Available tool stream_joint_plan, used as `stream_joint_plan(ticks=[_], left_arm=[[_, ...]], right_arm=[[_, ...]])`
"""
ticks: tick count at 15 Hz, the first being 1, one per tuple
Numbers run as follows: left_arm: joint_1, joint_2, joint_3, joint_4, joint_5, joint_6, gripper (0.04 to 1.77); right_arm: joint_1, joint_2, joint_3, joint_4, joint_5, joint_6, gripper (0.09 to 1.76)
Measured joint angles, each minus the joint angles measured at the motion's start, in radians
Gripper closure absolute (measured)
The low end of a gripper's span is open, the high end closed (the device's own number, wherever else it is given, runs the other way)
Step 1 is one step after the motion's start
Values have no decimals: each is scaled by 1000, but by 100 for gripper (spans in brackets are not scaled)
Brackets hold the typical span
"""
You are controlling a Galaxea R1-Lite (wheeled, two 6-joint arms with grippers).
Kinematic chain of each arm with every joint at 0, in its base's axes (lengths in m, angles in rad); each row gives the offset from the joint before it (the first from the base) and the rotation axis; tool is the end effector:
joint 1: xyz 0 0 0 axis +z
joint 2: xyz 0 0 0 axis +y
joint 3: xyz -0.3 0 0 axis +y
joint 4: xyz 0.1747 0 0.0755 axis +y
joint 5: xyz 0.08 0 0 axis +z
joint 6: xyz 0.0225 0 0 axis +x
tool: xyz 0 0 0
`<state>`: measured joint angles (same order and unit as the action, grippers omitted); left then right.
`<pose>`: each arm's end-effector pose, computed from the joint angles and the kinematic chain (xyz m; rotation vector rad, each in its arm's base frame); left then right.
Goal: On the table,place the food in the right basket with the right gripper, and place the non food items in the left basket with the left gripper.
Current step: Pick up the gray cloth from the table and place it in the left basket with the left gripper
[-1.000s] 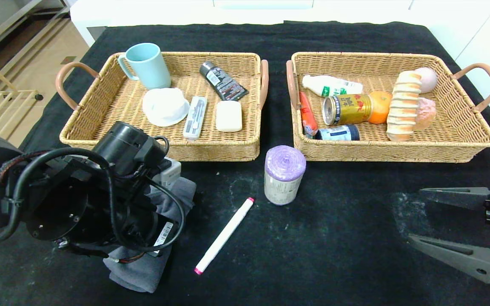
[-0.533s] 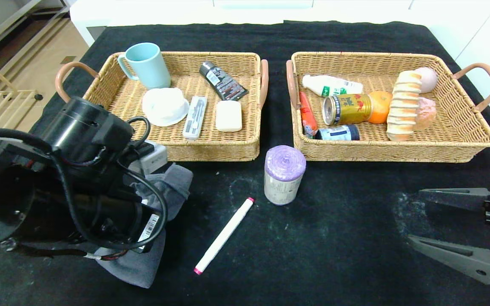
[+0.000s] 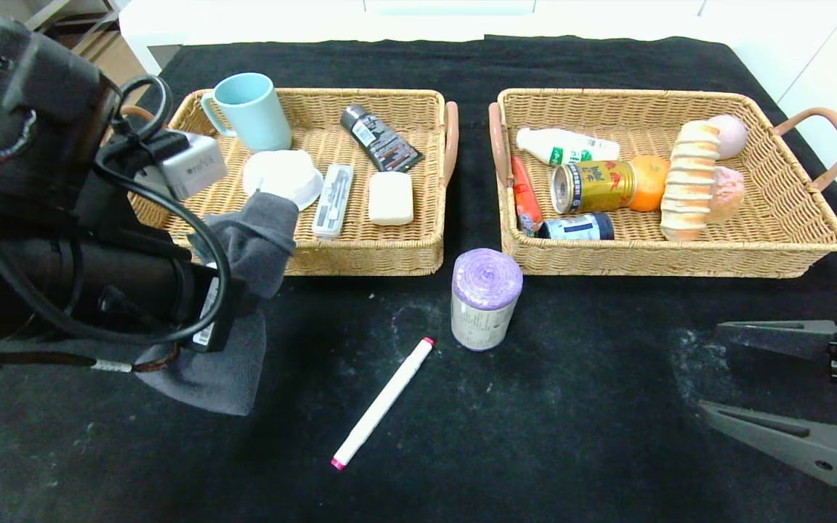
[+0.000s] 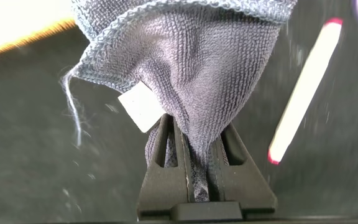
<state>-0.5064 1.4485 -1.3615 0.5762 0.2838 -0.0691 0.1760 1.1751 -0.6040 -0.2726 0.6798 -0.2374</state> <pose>0.1990 -0.1032 0.2952 0.1891 0.6196 -0.1928 0.1603 0.0429 0.2172 -0.1444 0.1955 0.8792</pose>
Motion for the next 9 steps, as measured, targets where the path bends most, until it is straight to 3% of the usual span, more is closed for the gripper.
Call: stream_joint_plan(ticks=[9], left_arm=[[80,156,-352,-58,7,-18,157]], right_arm=[[-1,-3,-2,0,0,0,14]])
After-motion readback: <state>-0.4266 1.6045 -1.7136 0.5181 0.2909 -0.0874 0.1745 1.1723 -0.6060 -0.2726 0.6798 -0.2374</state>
